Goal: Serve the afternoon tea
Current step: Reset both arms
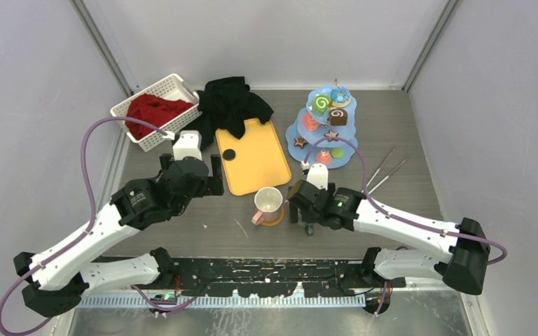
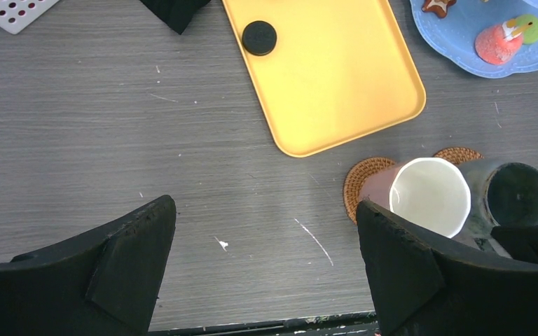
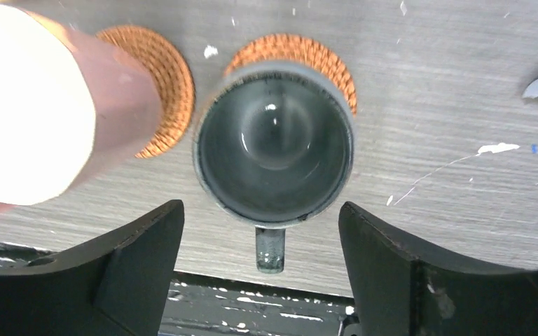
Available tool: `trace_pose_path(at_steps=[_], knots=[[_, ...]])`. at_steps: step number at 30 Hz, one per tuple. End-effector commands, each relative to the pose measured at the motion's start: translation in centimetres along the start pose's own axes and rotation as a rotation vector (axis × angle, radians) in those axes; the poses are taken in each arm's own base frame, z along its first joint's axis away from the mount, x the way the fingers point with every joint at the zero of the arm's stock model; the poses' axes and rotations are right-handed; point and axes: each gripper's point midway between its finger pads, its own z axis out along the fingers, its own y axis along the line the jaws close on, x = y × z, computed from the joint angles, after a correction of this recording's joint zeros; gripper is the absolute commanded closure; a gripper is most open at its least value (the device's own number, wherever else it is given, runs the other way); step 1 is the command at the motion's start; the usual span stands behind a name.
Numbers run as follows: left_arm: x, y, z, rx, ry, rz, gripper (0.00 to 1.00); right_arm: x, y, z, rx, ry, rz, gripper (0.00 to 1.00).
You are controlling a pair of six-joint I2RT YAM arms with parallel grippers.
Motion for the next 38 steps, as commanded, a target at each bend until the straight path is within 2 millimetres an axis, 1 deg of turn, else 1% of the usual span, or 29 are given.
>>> trace_pose_path(at_steps=[1,2,4,5,7,9,11,13,14,17,19,21,22,23,25,29,33,38], knots=[[-0.9,0.0,0.3,-0.020,-0.030,-0.032,0.01,-6.4,-1.0,-3.7,0.050,-0.212,0.051,0.02],[-0.8,0.0,0.4,-0.021,-0.021,-0.030,0.01,-7.6,-1.9,-4.5,0.086,-0.251,0.063,0.00],[-0.5,0.1,0.8,-0.029,-0.001,-0.029,0.01,-10.4,-4.2,-6.2,0.144,-0.327,0.109,0.00],[-0.1,-0.2,1.0,-0.015,0.025,-0.031,0.01,-12.0,-6.1,-6.9,0.185,-0.361,0.163,0.00],[0.3,-0.6,1.4,0.017,0.067,-0.052,0.01,-14.3,-9.3,-8.5,0.231,-0.432,0.250,0.00],[0.7,-0.5,1.9,0.027,0.098,-0.074,0.01,-16.0,-12.3,-10.0,0.273,-0.506,0.326,0.00],[1.2,-0.2,2.5,0.026,0.124,-0.081,0.01,-17.0,-14.9,-11.4,0.333,-0.564,0.389,0.00],[1.7,0.2,3.1,0.023,0.151,-0.090,0.01,-17.8,-17.0,-12.4,0.397,-0.606,0.430,0.00],[1.9,0.7,3.7,0.014,0.167,-0.100,0.01,-18.1,-17.9,-12.6,0.432,-0.623,0.444,0.00],[2.9,1.5,5.0,0.025,0.257,-0.165,0.01,-19.2,-20.7,-12.9,0.530,-0.653,0.459,0.00],[3.3,1.8,5.4,0.040,0.310,-0.211,0.01,-20.2,-22.2,-12.4,0.536,-0.646,0.491,0.00],[3.1,2.3,5.4,0.029,0.324,-0.229,0.01,-21.6,-23.3,-11.2,0.459,-0.593,0.550,0.00],[2.9,2.7,5.3,0.010,0.316,-0.227,0.01,-21.9,-24.3,-11.0,0.444,-0.570,0.591,0.00],[2.6,3.0,5.1,-0.004,0.305,-0.220,0.01,-22.5,-24.5,-10.7,0.433,-0.549,0.606,0.00],[1.7,3.7,4.6,-0.027,0.269,-0.215,0.01,-23.1,-25.4,-10.9,0.476,-0.537,0.653,0.00],[-0.2,5.1,3.7,-0.087,0.177,-0.226,0.01,-23.5,-26.7,-11.3,0.563,-0.525,0.701,0.00],[-1.8,6.8,2.5,-0.155,0.080,-0.250,0.01,-23.2,-26.8,-11.1,0.570,-0.531,0.701,0.00],[-2.8,8.3,1.3,-0.193,-0.026,-0.276,0.01,-23.0,-27.1,-11.9,0.585,-0.575,0.707,0.00]])
